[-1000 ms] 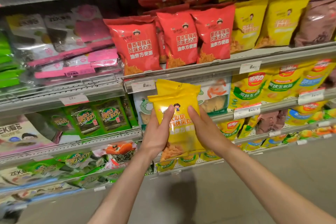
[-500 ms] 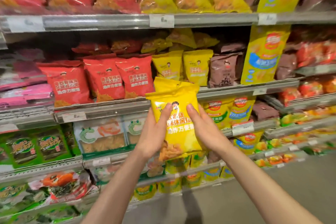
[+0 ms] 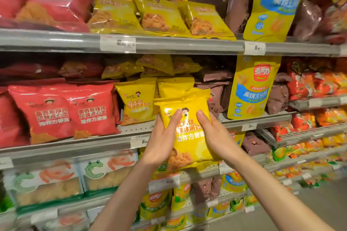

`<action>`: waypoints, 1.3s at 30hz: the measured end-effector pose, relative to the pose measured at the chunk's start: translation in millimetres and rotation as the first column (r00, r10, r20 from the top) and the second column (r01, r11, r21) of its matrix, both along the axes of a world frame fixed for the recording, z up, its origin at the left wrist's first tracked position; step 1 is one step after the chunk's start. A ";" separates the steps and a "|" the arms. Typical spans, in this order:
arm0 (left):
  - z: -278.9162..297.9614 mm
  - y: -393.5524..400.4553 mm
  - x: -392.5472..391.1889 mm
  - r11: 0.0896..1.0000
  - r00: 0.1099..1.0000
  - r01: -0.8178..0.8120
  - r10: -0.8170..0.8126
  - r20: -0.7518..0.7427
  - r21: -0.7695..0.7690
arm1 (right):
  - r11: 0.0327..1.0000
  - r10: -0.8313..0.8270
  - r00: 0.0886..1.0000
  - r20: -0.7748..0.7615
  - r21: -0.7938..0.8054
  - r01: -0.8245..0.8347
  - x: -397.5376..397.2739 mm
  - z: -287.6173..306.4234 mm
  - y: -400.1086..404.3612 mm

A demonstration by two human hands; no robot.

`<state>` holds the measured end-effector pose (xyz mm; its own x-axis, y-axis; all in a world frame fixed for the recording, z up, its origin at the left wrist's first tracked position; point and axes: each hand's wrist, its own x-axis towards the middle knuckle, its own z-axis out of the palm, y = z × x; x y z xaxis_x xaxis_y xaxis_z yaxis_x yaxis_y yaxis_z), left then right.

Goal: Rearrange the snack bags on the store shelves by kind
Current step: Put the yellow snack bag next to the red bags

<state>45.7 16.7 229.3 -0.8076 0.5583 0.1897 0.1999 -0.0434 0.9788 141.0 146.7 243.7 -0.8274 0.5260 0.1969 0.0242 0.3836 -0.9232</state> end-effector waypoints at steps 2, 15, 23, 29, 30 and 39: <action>-0.1 13.2 -10.4 0.999 0.999 -0.043 0.043 0.014 0.014 | 1.000 0.022 1.000 -0.016 0.008 -0.022 -14.2 1.2 13.4; 5.4 -22.1 -91.1 0.900 0.876 -0.435 0.424 -0.230 0.002 | 0.964 0.264 0.964 -0.031 0.028 -0.263 -133.7 4.2 -3.9; -19.6 -38.9 -98.4 0.764 0.776 -0.616 0.545 -0.318 -0.192 | 0.937 0.292 0.955 0.050 0.184 -0.296 -158.6 -34.5 -7.6; -41.5 -46.8 -93.6 0.780 0.764 -0.615 0.552 -0.333 -0.116 | 0.902 0.323 0.944 0.071 0.279 -0.329 -154.7 -45.5 -15.9; -41.5 -48.8 -92.9 0.785 0.774 -0.605 0.543 -0.325 -0.129 | 0.902 0.327 0.942 0.069 0.273 -0.334 -154.2 -45.0 -16.4; -40.9 -51.8 -80.3 0.718 0.622 -0.696 0.612 -0.488 0.012 | 0.958 0.285 0.956 -0.072 0.034 -0.283 -140.0 -33.9 -9.8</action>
<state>-34.6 -35.1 188.4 -0.8238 -0.0309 0.5661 0.5043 0.4163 0.7566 1.1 136.9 209.8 -0.9244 0.2657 0.2737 -0.1583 0.3856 -0.9090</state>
